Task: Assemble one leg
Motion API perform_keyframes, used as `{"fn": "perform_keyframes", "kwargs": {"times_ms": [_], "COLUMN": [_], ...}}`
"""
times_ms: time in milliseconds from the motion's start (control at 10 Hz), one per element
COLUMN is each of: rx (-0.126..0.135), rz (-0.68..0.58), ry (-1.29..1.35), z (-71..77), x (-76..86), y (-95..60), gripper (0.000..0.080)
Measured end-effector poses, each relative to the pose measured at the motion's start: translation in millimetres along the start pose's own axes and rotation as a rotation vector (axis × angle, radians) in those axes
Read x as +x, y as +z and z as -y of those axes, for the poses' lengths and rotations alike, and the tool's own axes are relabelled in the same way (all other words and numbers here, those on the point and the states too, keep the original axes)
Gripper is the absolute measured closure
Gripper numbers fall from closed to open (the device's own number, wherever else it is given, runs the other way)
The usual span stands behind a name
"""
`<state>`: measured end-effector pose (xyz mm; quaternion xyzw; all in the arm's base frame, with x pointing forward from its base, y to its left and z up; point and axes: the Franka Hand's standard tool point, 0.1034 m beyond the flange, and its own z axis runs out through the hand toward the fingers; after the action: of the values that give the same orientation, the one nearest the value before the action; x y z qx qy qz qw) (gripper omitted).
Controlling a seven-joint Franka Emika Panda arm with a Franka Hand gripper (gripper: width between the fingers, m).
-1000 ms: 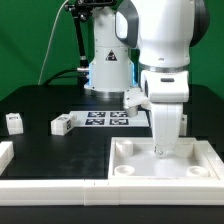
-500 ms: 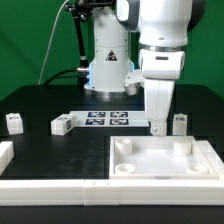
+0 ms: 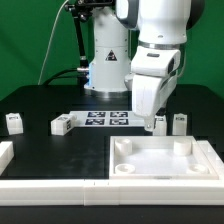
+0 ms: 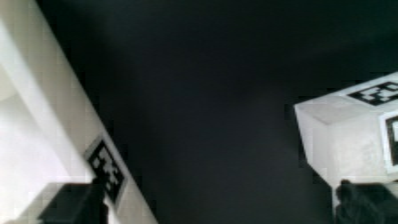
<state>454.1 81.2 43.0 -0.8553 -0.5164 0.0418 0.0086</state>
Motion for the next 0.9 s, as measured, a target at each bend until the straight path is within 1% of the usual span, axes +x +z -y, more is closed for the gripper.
{"fn": "perform_keyframes", "kwargs": {"times_ms": [200, 500, 800, 900], "rx": [0.007, 0.022, 0.047, 0.056], "rz": [-0.001, 0.001, 0.006, 0.004], "ry": [0.224, 0.598, 0.943, 1.022], "z": [4.4, 24.4, 43.8, 46.7], "x": [1.1, 10.9, 28.1, 32.9], "y": [1.2, 5.4, 7.2, 6.7], "gripper": [0.0151, 0.0151, 0.0151, 0.0151]}}
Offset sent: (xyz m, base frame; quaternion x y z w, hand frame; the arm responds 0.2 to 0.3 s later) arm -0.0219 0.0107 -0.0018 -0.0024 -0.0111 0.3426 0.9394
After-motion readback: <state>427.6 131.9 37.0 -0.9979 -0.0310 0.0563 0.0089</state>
